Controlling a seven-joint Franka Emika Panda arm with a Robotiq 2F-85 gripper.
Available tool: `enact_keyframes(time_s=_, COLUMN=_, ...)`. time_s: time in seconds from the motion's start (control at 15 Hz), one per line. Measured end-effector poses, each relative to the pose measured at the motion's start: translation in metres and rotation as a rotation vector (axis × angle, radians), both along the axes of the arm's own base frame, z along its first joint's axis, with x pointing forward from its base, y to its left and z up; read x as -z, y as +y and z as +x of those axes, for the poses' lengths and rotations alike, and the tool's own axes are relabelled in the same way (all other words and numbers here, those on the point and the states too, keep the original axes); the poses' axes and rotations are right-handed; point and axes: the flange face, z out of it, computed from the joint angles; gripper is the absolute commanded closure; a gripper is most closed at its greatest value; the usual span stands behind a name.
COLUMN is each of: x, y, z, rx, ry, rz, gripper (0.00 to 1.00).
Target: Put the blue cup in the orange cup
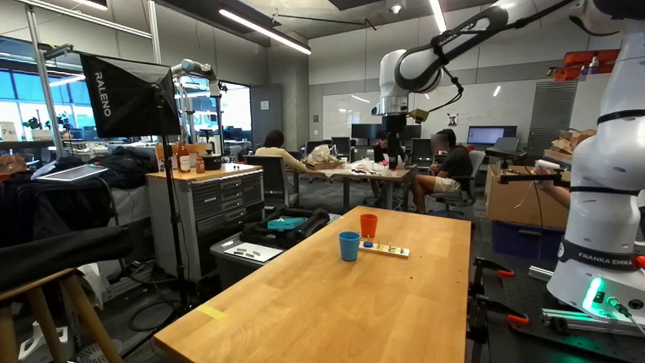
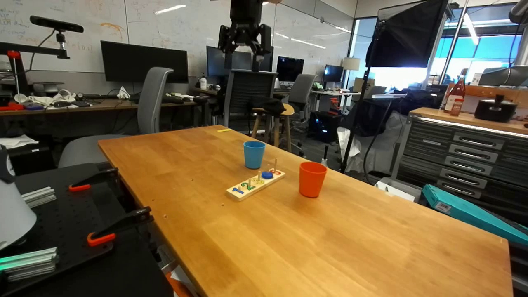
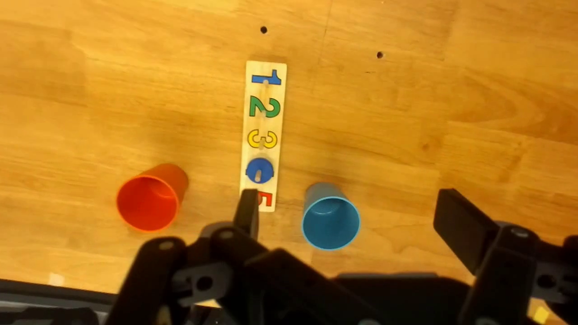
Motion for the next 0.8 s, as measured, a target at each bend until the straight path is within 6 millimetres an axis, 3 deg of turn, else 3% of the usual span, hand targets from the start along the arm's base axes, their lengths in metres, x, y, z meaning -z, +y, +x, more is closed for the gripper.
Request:
enact_keyframes(time_s=0.27, x=0.062, y=0.040, z=0.045, rx=-0.040, ry=0.035, rz=-0.032, gripper=0.00)
enact_keyframes(time_s=0.53, x=0.121, y=0.056, z=0.080, rx=-0.054, ry=0.058, rz=-0.055, gripper=0.00)
enact_keyframes(time_s=0.8, x=0.165, y=0.065, z=0.103, rx=-0.075, ry=0.062, rz=-0.069, gripper=0.00)
